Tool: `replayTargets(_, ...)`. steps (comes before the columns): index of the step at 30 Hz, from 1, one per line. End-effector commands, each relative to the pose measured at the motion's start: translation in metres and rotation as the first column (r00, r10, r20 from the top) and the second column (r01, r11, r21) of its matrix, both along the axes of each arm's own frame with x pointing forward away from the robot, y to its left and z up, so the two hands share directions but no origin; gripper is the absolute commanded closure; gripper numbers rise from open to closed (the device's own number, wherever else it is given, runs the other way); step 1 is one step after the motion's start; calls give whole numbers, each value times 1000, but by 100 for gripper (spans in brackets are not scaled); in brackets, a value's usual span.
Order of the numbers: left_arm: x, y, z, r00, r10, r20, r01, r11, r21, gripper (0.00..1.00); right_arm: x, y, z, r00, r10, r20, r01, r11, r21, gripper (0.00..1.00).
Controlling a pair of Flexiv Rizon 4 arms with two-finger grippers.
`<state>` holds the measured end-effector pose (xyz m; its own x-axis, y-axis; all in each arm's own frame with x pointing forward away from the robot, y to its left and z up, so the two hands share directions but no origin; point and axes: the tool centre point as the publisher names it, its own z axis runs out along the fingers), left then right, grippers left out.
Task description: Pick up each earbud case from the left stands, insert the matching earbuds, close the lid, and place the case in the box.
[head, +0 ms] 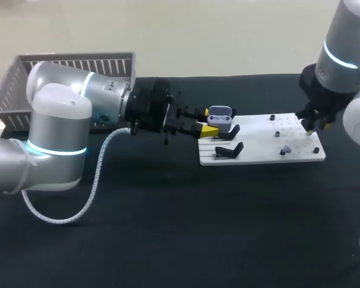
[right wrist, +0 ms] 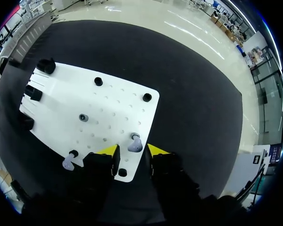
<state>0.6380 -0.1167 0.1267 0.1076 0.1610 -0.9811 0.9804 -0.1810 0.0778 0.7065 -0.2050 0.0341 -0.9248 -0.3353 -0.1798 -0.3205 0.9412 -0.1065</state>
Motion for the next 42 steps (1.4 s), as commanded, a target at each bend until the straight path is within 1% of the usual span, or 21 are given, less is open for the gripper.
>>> replayTargets(1,0,0,-1,1000,1,1,-1,1000,-2,100,2,0,-2,1000,-1,-1,1,1000,1,65)
replayTargets(4,0,0,-1,1000,1,1,-1,1000,-2,100,2,0,-2,1000,-3,-1,3,1000,1,67)
replayTargets(15,0,0,-1,1000,1,1,-1,1000,-2,100,2,0,-5,1000,-5,-1,5,1000,-3,64)
replayTargets(19,0,0,-1,1000,1,1,-1,1000,-2,100,4,0,-6,1000,-9,-1,9,1000,-2,68)
replayTargets(21,0,0,-1,1000,1,1,-1,1000,-2,100,5,0,-6,1000,-11,-4,11,1000,-2,67)
replayTargets(24,0,0,-1,1000,1,1,-1,1000,-2,100,6,0,-7,1000,-12,-5,12,1000,-3,70)
replayTargets(25,0,0,-1,1000,1,1,-1,1000,-2,100,6,0,-8,1000,-14,-3,14,1000,5,71)
replayTargets(27,0,0,-1,1000,1,1,-1,1000,-2,100,6,0,-8,1000,-15,-2,15,1000,10,79)
replayTargets(29,0,0,-1,1000,1,1,-1,1000,-2,100,6,0,-8,1000,-17,-1,17,1000,10,81)
replayTargets(31,0,0,-1,1000,1,1,-1,1000,-2,100,6,0,-9,1000,-18,-1,18,1000,11,97)
replayTargets(32,0,0,-1,1000,1,1,-1,1000,-2,100,6,0,-9,1000,-20,2,20,1000,12,100)
replayTargets(37,0,0,-1,1000,1,1,-1,1000,-2,100,-1,3,4,999,-27,22,27,1000,7,100)
replayTargets(39,0,0,-1,1000,1,1,-1,1000,-2,100,-7,6,12,999,-31,29,31,1000,3,100)
replayTargets(42,0,0,-1,1000,1,1,-1,1000,-2,100,-19,13,32,997,-53,48,52,999,4,100)
